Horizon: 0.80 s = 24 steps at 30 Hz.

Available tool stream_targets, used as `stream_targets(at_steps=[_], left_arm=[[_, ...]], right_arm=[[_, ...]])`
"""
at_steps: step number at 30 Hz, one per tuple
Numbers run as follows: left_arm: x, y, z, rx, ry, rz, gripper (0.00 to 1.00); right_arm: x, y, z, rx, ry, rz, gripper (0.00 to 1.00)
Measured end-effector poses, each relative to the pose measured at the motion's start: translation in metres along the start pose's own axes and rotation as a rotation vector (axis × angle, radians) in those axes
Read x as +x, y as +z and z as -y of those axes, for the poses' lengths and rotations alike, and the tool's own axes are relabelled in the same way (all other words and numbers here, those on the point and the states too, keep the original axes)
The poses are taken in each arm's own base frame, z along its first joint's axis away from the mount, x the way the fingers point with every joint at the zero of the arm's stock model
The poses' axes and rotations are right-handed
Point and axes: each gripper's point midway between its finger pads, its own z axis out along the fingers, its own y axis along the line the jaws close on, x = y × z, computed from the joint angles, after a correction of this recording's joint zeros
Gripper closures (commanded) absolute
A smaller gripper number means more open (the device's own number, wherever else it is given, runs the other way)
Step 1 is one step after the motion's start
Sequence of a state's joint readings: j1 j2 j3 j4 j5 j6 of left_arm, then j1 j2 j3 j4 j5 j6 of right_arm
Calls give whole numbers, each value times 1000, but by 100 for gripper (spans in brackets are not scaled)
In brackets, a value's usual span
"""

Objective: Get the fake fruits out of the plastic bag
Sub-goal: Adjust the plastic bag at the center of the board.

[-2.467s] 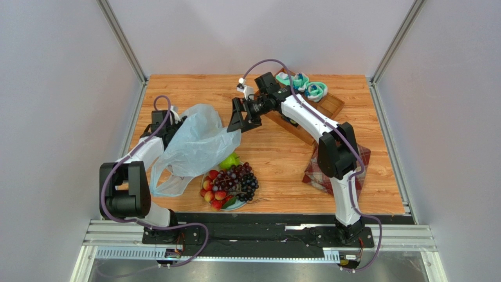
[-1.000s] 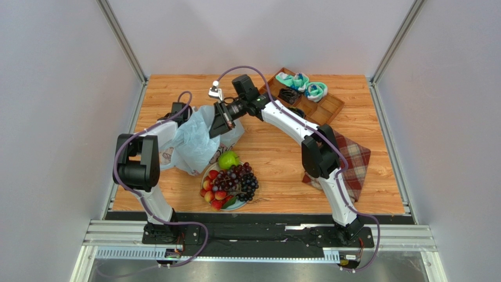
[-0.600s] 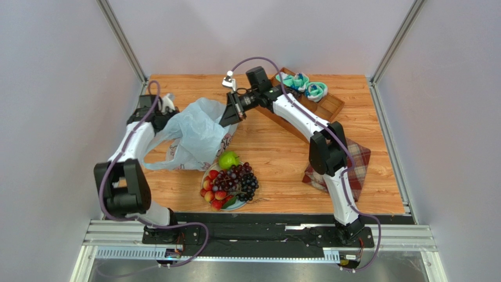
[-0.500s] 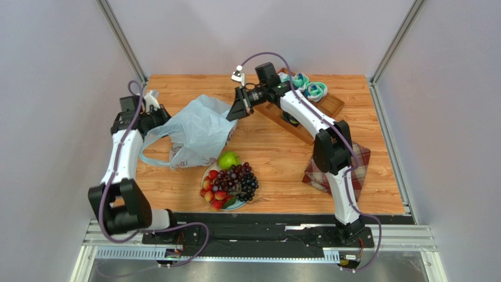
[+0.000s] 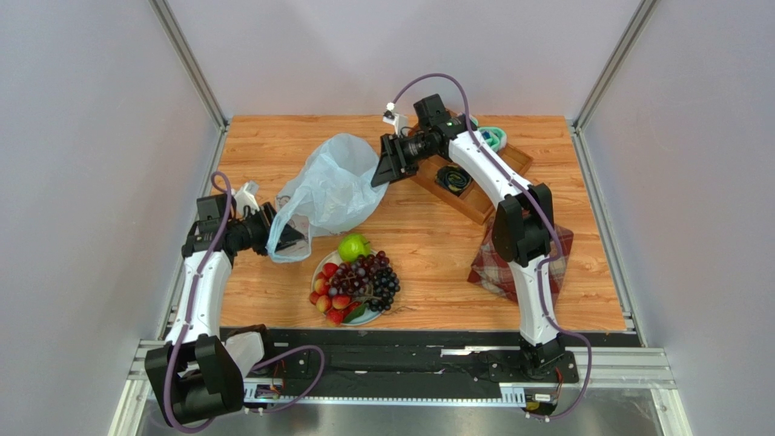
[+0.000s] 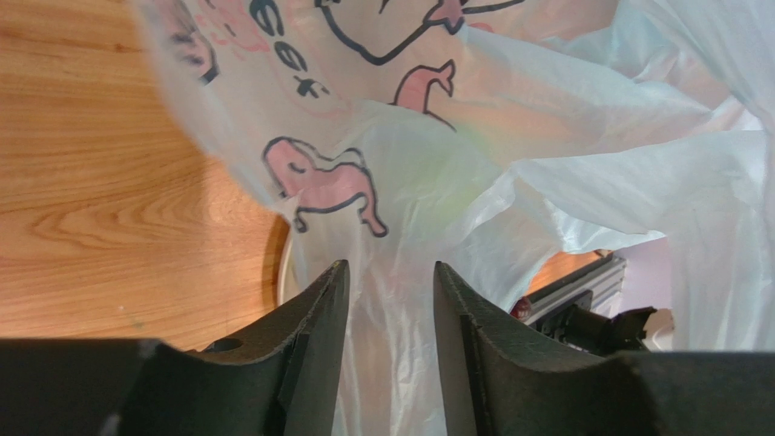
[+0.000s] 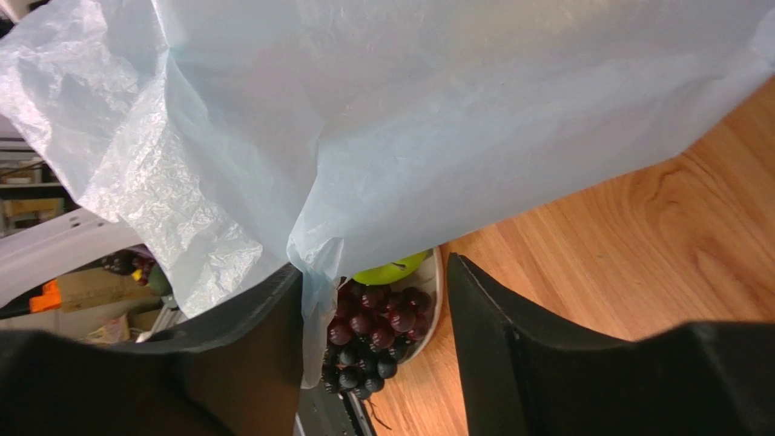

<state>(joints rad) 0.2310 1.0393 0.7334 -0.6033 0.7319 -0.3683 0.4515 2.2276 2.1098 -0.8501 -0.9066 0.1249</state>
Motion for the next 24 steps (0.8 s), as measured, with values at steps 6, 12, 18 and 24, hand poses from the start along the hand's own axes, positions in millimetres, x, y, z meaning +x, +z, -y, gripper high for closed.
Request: stream_targets(at_steps=[6,12,18,24], left_arm=[[-1,6,16,48,55,-6,51],[-7,17,34,86,90,-53,54],[-10,34,50,111,90,-120,56],[-14,37,56,112,84,-123,55]], right_arm=[[-33,-27,-19,126,-206,84,26],[-76,-80,-104,219,-525,261,27],[-77,-46,-198,151,-741,337,32],[-59,27,-165,157,-646,232,42]])
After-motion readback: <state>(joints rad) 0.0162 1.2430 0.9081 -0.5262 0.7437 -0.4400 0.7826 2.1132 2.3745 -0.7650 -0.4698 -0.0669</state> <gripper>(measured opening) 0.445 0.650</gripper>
